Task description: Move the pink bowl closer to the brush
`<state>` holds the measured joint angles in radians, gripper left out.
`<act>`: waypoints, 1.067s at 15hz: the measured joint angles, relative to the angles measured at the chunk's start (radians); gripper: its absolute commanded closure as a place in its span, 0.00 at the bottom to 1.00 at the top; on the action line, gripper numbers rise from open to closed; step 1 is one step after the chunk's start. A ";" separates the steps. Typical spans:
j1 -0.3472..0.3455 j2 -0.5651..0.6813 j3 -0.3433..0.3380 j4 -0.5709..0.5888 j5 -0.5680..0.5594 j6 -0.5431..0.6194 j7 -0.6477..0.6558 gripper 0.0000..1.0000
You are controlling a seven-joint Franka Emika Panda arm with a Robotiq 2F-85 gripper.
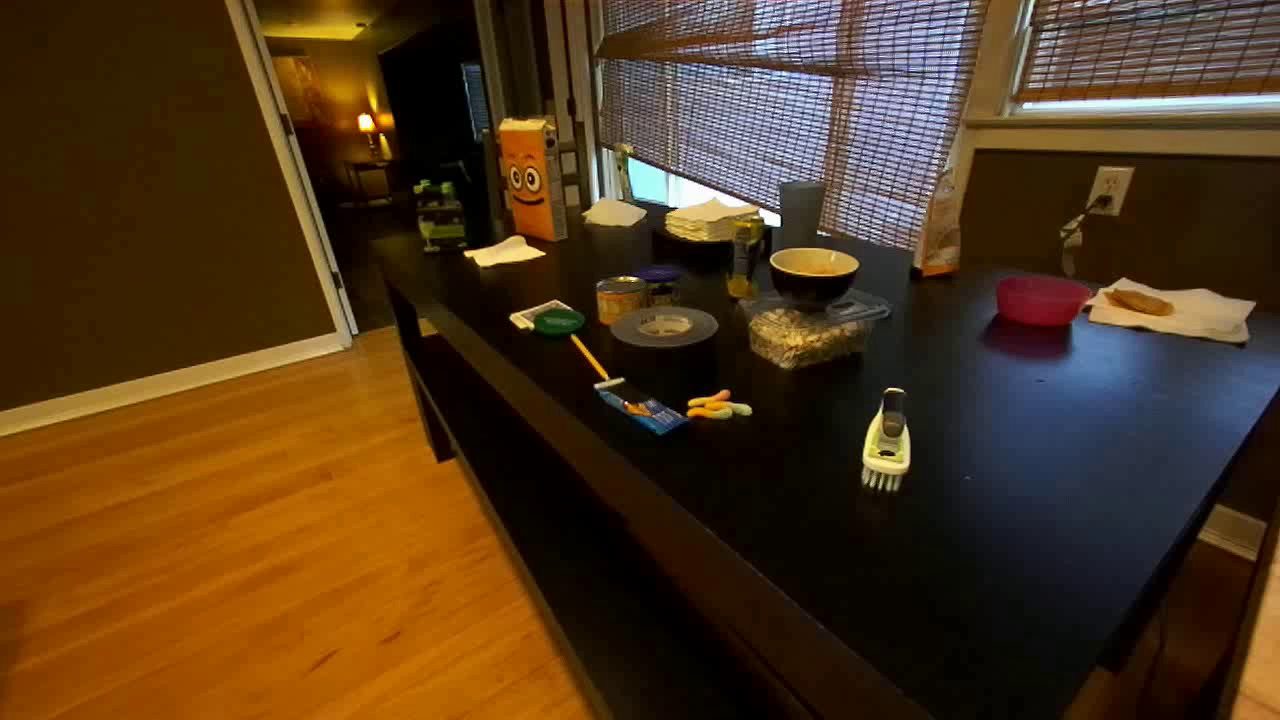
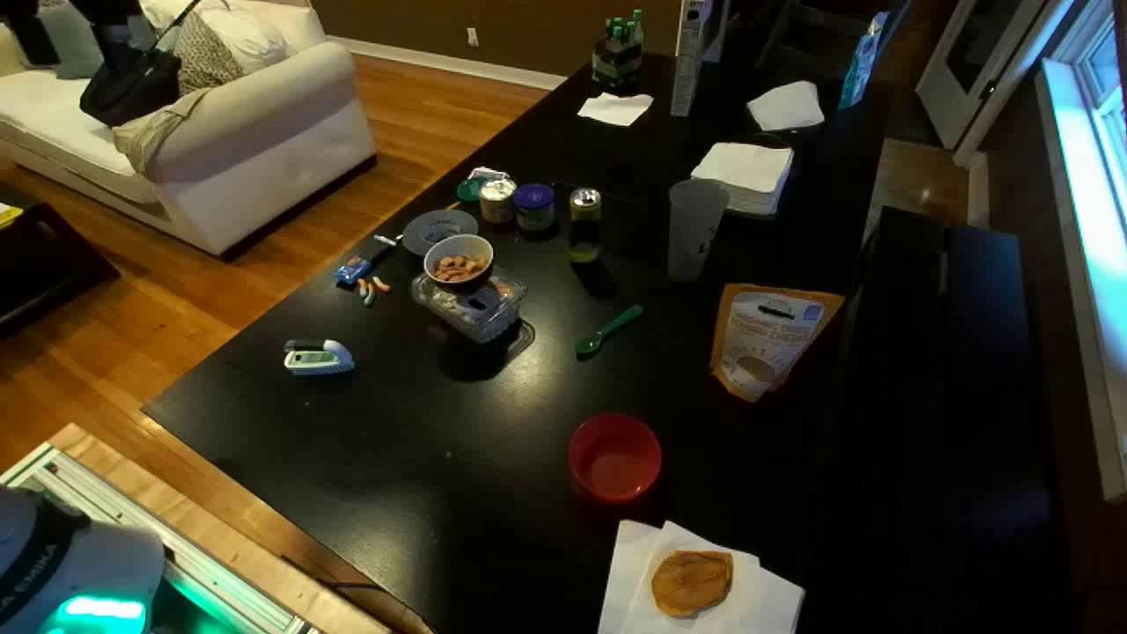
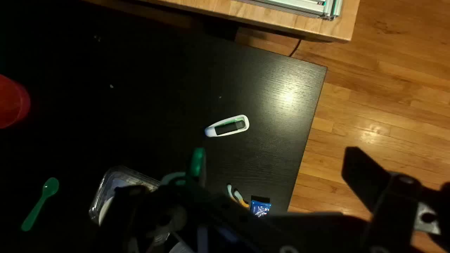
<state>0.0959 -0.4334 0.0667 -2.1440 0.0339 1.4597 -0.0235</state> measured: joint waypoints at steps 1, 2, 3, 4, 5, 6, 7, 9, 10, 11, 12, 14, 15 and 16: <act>0.000 0.000 0.000 0.000 0.000 0.000 0.000 0.00; 0.000 0.000 0.000 0.000 0.000 0.000 0.000 0.00; 0.000 0.000 0.000 0.000 0.000 0.000 0.000 0.00; 0.000 0.000 0.000 0.000 0.000 0.000 0.000 0.00; 0.000 0.000 0.000 0.000 0.000 0.000 0.000 0.00; 0.000 0.000 0.000 0.000 0.000 0.000 0.000 0.00; 0.000 0.000 0.000 0.000 0.000 0.000 0.000 0.00; 0.000 0.000 0.000 0.000 0.000 0.000 0.000 0.00; -0.004 0.000 0.000 -0.001 -0.002 0.012 0.013 0.00; -0.015 0.002 -0.003 -0.006 -0.003 0.040 0.033 0.00; -0.032 0.006 -0.011 -0.016 -0.007 0.075 0.052 0.00; -0.082 0.019 -0.046 -0.055 -0.027 0.185 0.069 0.00; -0.111 0.029 -0.071 -0.080 -0.047 0.250 0.069 0.00; -0.142 0.043 -0.100 -0.108 -0.069 0.320 0.069 0.00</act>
<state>-0.0463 -0.3908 -0.0330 -2.2518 -0.0350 1.7801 0.0457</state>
